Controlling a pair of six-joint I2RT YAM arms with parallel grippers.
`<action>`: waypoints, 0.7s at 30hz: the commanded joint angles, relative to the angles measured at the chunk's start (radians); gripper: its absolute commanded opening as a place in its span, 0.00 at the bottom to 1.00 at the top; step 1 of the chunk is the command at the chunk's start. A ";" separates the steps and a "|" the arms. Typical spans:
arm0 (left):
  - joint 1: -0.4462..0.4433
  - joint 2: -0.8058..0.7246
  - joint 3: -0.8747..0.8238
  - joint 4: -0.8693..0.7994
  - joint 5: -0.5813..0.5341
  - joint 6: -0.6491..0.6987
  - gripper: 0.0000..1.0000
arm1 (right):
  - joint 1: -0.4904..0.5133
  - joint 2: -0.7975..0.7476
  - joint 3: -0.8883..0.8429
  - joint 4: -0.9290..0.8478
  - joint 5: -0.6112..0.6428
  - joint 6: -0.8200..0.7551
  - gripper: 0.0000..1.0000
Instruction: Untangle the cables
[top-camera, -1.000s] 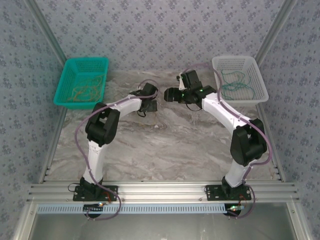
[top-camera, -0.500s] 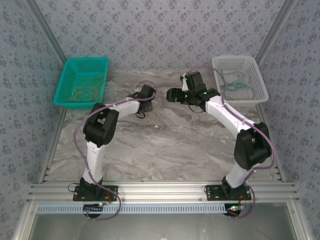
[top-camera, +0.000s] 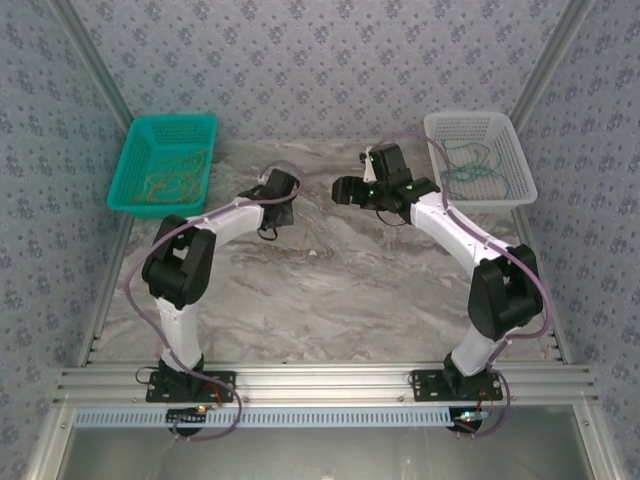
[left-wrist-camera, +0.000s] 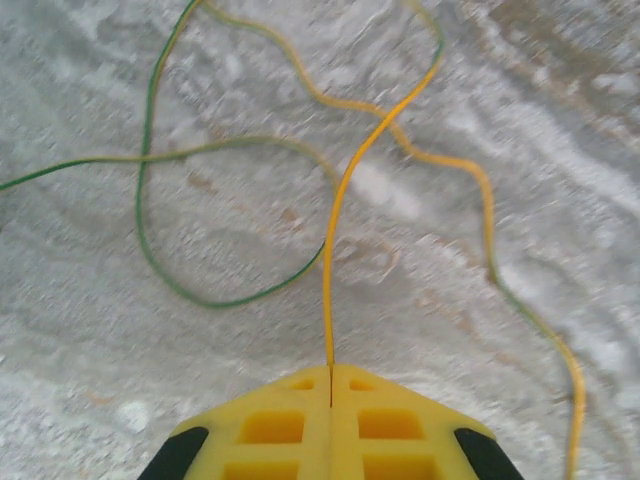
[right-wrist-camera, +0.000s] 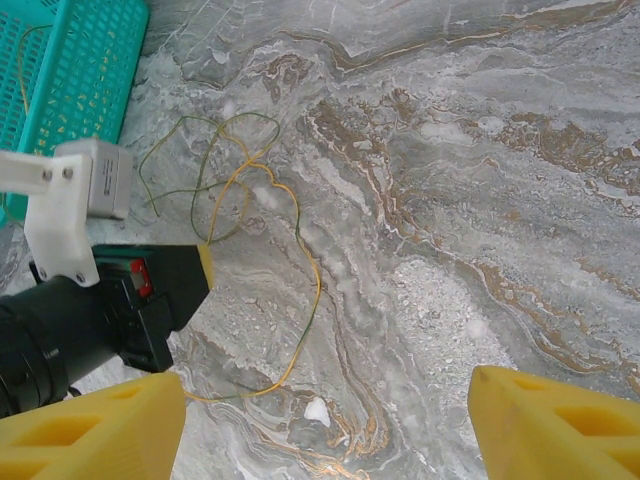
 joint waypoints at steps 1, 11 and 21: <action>-0.023 0.062 0.115 -0.057 0.036 0.034 0.03 | 0.005 -0.022 -0.002 0.006 0.002 0.004 0.77; -0.043 0.260 0.317 -0.218 0.007 -0.009 0.87 | 0.002 -0.037 -0.007 -0.002 0.003 -0.009 0.77; -0.023 0.313 0.267 -0.231 -0.048 -0.051 0.90 | -0.004 -0.041 -0.022 0.010 -0.005 -0.009 0.77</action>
